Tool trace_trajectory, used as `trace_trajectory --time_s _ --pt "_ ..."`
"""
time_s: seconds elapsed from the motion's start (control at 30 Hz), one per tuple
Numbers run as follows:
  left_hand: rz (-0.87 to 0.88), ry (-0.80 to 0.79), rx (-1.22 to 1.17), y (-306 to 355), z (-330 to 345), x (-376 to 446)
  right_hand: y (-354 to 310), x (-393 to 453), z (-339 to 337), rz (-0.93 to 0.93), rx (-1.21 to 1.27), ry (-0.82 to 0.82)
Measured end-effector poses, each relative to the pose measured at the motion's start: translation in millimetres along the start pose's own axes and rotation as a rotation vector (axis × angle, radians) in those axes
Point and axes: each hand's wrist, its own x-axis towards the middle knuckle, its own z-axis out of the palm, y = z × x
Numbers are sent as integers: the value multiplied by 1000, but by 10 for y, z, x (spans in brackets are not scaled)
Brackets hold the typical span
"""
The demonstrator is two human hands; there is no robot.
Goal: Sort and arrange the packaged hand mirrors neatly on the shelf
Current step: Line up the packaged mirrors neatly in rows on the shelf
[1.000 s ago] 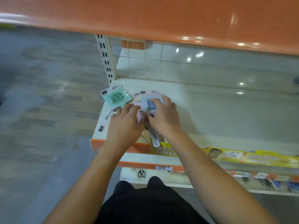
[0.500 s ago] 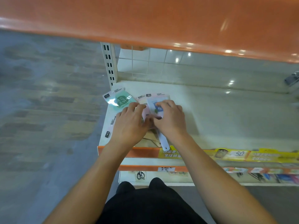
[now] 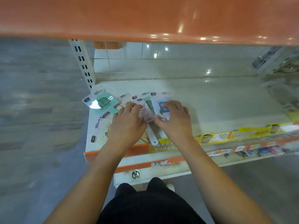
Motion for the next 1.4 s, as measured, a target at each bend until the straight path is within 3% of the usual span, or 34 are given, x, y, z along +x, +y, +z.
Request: trace_trajectory --time_s 0.4,0.9,1.07,1.4 --pt "130 -32 21 632 267 31 603 -150 -394 63 -20 109" --pt "255 -108 3 2193 931 86 2037 -393 -1288 140 -1 191" --pt "250 -112 -18 2642 1158 74 2445 -439 -1486 159 12 148" --pt "140 -102 36 2626 1196 57 2510 -238 -1425 94 11 88"
